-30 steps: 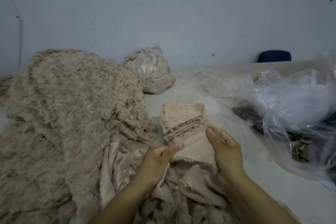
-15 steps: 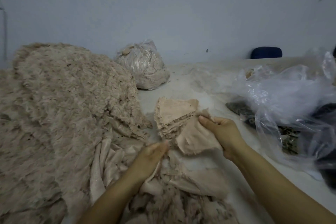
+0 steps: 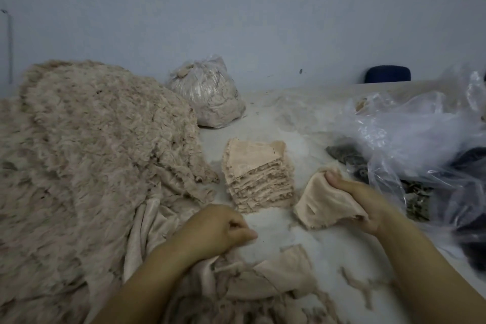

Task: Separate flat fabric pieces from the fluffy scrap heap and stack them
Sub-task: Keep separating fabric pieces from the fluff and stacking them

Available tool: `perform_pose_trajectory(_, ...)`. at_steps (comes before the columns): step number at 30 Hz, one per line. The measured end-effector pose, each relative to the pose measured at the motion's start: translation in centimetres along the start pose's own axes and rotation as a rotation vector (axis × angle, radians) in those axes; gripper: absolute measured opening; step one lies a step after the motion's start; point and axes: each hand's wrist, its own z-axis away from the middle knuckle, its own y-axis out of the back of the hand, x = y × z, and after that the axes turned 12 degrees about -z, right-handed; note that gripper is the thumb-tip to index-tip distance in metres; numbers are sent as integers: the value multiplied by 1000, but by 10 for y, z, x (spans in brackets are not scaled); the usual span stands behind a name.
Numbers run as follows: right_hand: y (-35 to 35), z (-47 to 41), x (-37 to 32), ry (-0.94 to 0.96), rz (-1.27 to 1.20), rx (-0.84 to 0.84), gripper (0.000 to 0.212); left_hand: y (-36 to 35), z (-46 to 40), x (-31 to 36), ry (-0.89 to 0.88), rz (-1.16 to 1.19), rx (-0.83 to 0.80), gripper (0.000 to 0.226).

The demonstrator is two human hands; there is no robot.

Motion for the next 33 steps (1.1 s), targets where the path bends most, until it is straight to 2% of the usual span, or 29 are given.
perform_pose_trajectory(2, 0, -1, 1, -36, -81, -20, 22, -9, -15, 11, -98, -125, 102, 30)
perform_pose_trajectory(4, -6, 1, 3, -77, -137, -35, 21, -23, -34, 18, -119, -116, 62, 48)
perform_pose_trajectory(6, -13, 2, 10, -133, -184, -67, 26, -35, -49, 26, -112, 68, 20, 70)
perform_pose_trajectory(8, -19, 2, 22, -191, -200, -150, 37, -42, -57, 39, -138, 402, -37, 90)
perform_pose_trajectory(9, -21, 2, 28, -200, -192, -185, 40, -45, -60, 43, -152, 534, -70, 93)
perform_pose_trajectory(10, -23, 2, 33, -186, -185, -197, 42, -49, -62, 45, -150, 591, -91, 87)
perform_pose_trajectory(11, -25, 2, 35, -149, -193, -178, 44, -51, -62, 47, -135, 567, -102, 72)
perform_pose_trajectory(13, -23, -1, 32, -7, -233, -59, 47, -50, -59, 49, -91, 359, -90, 31)
perform_pose_trajectory(15, -14, -6, 26, 194, -233, 113, 47, -43, -54, 44, -45, 204, -172, 20)
perform_pose_trajectory(19, -6, -10, 28, 540, 89, 381, 34, -12, -46, 23, -35, 20, -508, 34)
perform_pose_trajectory(21, -10, -9, 37, 601, 361, 449, 36, -5, -44, 19, -3, 95, -445, 25)
perform_pose_trajectory(23, -19, -6, 49, 502, 776, 337, 36, -4, -43, 26, 71, 261, -285, 19)
perform_pose_trajectory(24, -25, -2, 56, 425, 954, 210, 35, -5, -42, 29, 103, 321, -224, 20)
perform_pose_trajectory(25, -32, 1, 64, 362, 1019, 51, 32, -6, -40, 30, 129, 353, -176, 23)
perform_pose_trajectory(26, -37, 4, 69, 324, 949, -100, 29, -6, -39, 28, 152, 357, -135, 27)
perform_pose_trajectory(27, -41, 7, 70, 285, 768, -207, 26, -5, -36, 23, 180, 333, -99, 31)
perform_pose_trajectory(28, -45, 10, 66, 253, 579, -241, 24, -2, -32, 17, 206, 297, -69, 35)
perform_pose_trajectory(30, -45, 11, 52, 249, 313, -142, 27, 4, -24, 5, 250, 281, -19, 36)
perform_pose_trajectory(33, -31, 5, 37, 230, 24, 52, 20, 9, -15, -1, 290, 399, 6, 23)
